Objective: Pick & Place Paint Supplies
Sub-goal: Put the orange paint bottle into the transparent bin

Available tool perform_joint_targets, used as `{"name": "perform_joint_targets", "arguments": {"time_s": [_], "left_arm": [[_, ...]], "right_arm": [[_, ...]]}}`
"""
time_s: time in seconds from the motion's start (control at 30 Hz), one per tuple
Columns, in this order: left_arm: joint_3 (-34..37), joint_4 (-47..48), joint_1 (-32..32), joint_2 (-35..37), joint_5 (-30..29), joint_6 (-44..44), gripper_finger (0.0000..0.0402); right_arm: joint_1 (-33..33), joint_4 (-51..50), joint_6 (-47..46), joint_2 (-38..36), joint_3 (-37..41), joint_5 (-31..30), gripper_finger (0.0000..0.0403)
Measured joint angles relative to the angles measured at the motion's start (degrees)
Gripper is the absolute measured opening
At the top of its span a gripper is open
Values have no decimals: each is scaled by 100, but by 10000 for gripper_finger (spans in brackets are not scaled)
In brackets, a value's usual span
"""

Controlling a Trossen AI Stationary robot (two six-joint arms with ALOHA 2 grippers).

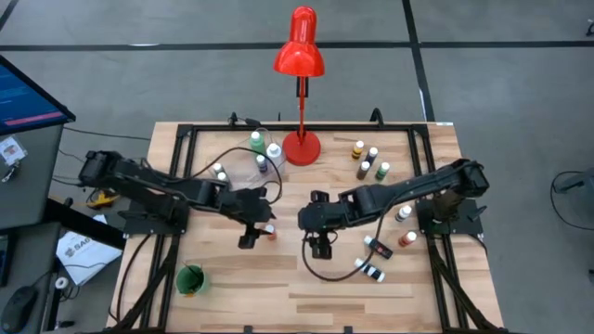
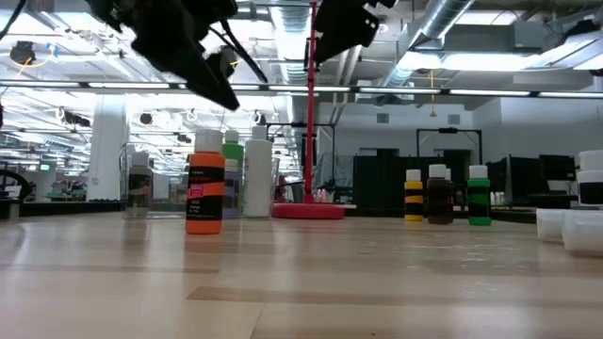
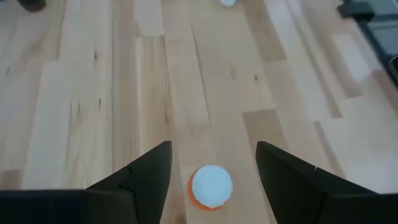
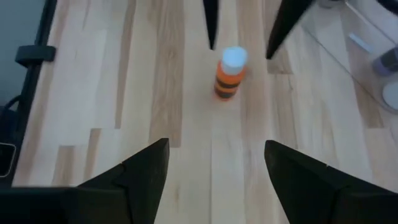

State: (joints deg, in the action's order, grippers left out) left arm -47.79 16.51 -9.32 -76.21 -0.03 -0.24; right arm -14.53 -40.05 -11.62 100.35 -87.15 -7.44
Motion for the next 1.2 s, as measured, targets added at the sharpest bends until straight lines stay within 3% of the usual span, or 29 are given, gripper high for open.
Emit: {"name": "perform_joint_targets", "arguments": {"time_s": [0.3, 0.83, 1.2], "left_arm": [[0, -38, -31, -489, 142, 141, 226], [402, -549, -31, -467, 0, -161, 223], [404, -585, -31, -467, 4, -156, 145]], "right_arm": [[-126, -130, -113, 226, -9, -9, 260], [-196, -236, -152, 304, 4, -8, 260], [-196, -241, -152, 304, 4, -8, 260]]}}
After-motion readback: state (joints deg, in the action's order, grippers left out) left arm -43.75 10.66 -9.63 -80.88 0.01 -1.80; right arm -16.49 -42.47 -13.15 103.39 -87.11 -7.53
